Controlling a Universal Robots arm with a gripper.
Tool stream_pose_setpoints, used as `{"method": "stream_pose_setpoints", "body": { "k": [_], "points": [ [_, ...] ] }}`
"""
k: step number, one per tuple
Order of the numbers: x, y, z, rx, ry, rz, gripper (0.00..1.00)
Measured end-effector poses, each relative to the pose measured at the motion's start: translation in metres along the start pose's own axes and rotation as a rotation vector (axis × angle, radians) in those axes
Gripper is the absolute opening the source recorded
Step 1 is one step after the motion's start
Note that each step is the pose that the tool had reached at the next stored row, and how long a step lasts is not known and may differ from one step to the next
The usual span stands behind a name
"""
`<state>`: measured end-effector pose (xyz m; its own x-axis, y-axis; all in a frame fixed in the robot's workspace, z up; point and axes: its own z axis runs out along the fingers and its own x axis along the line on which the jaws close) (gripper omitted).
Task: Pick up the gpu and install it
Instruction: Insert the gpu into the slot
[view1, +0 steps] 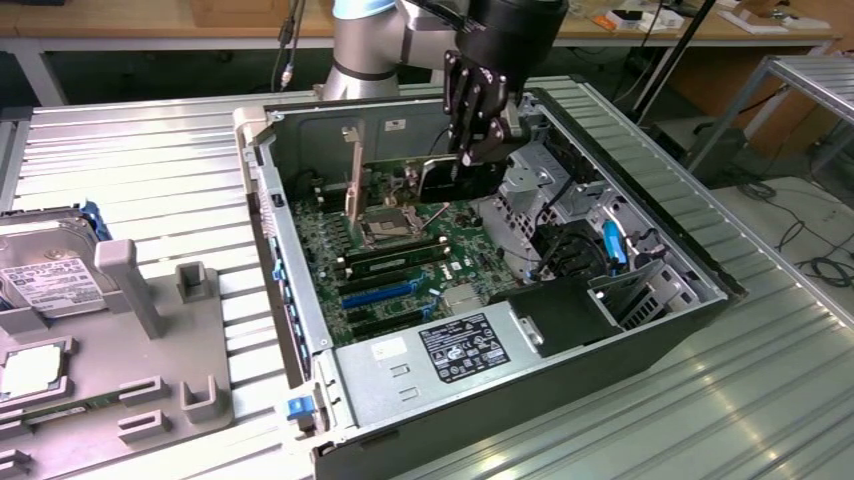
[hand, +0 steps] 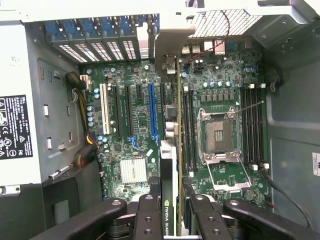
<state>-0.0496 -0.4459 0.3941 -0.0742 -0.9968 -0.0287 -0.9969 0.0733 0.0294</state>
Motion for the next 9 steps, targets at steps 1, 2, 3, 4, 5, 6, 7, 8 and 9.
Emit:
{"method": "stream_pose_setpoints", "body": {
  "k": [1,2,3,4,5,6,7,8,9],
  "points": [
    [0.0000,0.0000,0.0000,0.0000,0.0000,0.000,0.27],
    [0.0000,0.0000,0.0000,0.0000,-0.0001,0.000,0.27],
    [0.0000,0.0000,0.0000,0.0000,-0.0001,0.000,0.27],
    [0.0000,0.0000,0.0000,-0.0001,0.0000,0.000,0.27],
    [0.0000,0.0000,0.0001,0.0000,-0.0001,0.000,0.27],
    [0.0000,-0.0001,0.0010,0.0001,-0.0004,0.000,0.27],
    [0.0001,0.0000,0.0021,0.0000,-0.0002,0.000,0.27],
    [0.0001,-0.0001,0.0035,0.0000,-0.0002,0.000,0.27],
    [0.0001,-0.0001,0.0051,-0.0001,-0.0001,0.000,0.27]
  ]
}}
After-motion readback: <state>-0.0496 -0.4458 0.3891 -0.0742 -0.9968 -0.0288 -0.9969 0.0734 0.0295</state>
